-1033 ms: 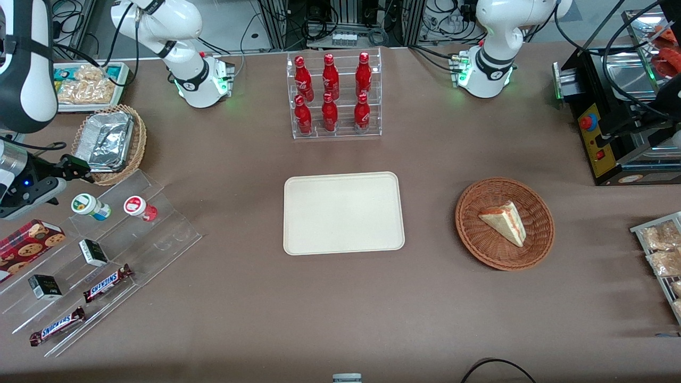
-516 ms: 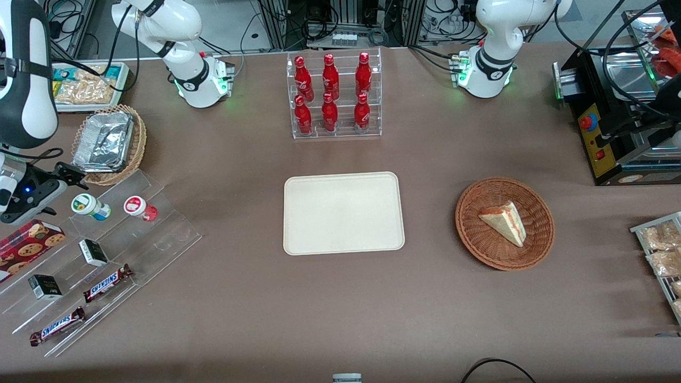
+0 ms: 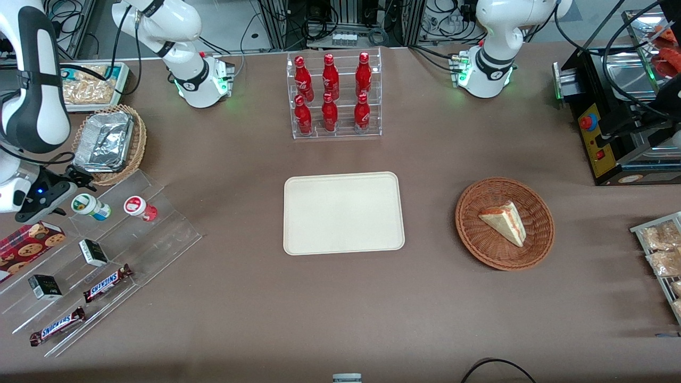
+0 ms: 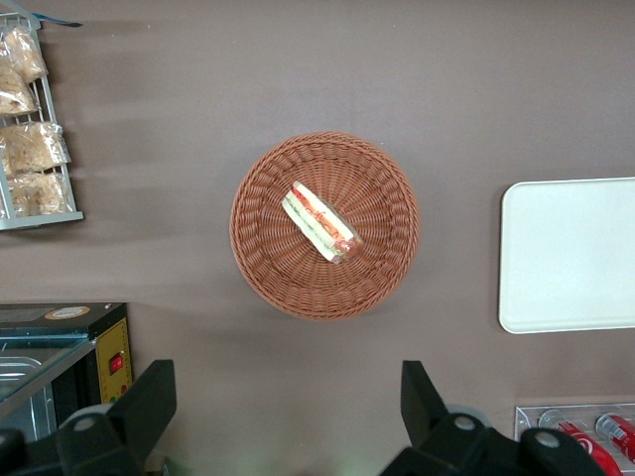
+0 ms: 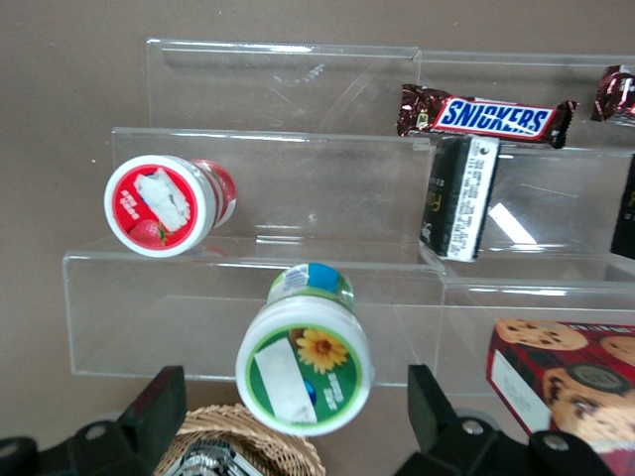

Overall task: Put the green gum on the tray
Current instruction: 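Close the right gripper on the green tub and lift it off the stand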

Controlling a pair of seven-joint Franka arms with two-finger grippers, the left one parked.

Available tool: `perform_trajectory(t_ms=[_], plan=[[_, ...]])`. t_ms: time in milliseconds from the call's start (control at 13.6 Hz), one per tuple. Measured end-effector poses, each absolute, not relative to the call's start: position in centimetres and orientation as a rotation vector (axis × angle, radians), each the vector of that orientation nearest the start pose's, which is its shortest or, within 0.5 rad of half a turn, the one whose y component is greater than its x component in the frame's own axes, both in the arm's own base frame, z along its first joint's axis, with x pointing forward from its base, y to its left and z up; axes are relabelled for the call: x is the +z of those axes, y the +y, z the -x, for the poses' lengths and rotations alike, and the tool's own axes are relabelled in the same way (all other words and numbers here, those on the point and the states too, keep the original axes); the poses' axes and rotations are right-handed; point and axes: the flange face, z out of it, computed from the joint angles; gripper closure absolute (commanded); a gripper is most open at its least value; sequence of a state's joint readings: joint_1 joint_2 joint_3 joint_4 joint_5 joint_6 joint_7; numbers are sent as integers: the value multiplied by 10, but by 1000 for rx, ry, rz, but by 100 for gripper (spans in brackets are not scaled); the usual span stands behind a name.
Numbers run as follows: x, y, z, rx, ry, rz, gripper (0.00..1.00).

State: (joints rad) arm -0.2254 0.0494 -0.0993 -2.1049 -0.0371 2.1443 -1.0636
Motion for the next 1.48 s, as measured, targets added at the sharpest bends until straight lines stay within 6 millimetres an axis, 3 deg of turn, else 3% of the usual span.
perform_trajectory(t_ms=[74,148,369,443,885,1107,1254,1475], plan=[[390,-176,-520,45,-1172,2938,7],[387,-176,-519,42,-1172,2938,21],[385,-176,-519,37,-1172,2940,92],[384,-176,-519,35,-1173,2941,100],[393,-175,-521,16,-1180,2948,100],[436,-164,-538,17,-1165,2947,100],[461,-138,-551,12,-1103,2966,100],[461,-78,-565,21,-1008,2992,100]])
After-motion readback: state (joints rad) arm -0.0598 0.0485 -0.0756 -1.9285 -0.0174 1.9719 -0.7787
